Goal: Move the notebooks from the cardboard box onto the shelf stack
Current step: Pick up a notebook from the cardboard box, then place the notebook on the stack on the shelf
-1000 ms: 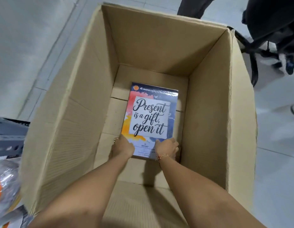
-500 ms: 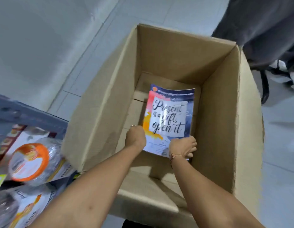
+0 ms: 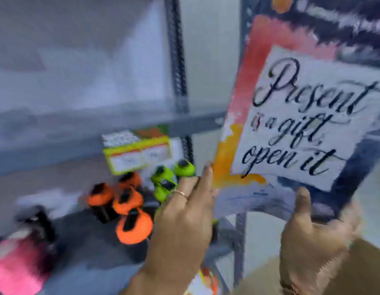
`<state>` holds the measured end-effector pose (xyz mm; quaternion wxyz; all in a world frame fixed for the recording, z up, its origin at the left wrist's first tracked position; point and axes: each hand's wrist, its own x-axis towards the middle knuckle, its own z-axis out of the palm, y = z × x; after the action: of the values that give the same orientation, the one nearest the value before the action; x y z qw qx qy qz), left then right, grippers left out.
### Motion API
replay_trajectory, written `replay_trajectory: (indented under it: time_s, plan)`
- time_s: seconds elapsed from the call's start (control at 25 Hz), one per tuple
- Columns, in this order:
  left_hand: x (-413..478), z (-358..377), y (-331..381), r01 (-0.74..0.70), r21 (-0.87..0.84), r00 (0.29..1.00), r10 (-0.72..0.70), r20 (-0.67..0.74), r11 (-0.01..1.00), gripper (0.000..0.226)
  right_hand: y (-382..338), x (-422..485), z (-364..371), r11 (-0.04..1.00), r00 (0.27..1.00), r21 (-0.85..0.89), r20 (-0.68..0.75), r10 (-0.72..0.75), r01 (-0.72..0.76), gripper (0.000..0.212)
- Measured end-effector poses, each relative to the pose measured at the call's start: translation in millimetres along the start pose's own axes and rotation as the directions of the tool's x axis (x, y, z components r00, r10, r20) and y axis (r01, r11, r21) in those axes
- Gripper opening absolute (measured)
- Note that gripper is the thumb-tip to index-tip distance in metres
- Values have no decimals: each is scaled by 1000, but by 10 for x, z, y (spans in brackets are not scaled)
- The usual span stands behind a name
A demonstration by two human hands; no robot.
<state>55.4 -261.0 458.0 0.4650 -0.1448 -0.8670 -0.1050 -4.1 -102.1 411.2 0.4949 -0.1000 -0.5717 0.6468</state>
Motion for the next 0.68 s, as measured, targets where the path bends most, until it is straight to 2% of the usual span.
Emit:
replay_trajectory:
  time_s: [0.08, 0.16, 0.24, 0.36, 0.44, 0.56, 0.64, 0.68]
  plan:
    - [315, -611, -314, 182, 64, 969, -168, -183, 981, 29, -597, -79, 543, 984, 984, 16, 35, -176, 175, 69]
    - [606, -1090, -548, 281, 125, 944, -251, -214, 951, 32, -1076, -112, 1033, 944, 936, 55, 126, -330, 325, 61]
    - [852, -1390, -819, 424, 205, 904, -398, -157, 882, 29, -1426, -79, 1437, 925, 881, 52, 292, -374, 375, 54]
    - [1184, -1442, -1281, 621, 303, 755, -656, 16, 723, 25, -1647, -22, 2008, 896, 771, -34, 524, -362, 443, 22]
    - [1285, -1341, -1504, 636, 381, 688, -717, 115, 671, 26, -1678, 0, 2259, 860, 683, -171, 688, -245, 481, 16]
    - [1298, -1223, -1606, 564, 515, 646, -734, 211, 645, 27, -1642, 43, 2364, 752, 553, -411, 830, 73, 516, 25]
    - [1287, -1174, -1568, 457, 643, 696, -697, 172, 615, 27, -1659, 43, 2301, 702, 558, -474, 819, 130, 532, 26]
    - [1288, -1150, -1483, 404, 692, 752, -648, 121, 598, 26, -1664, 45, 2230, 708, 578, -446, 813, 65, 548, 24]
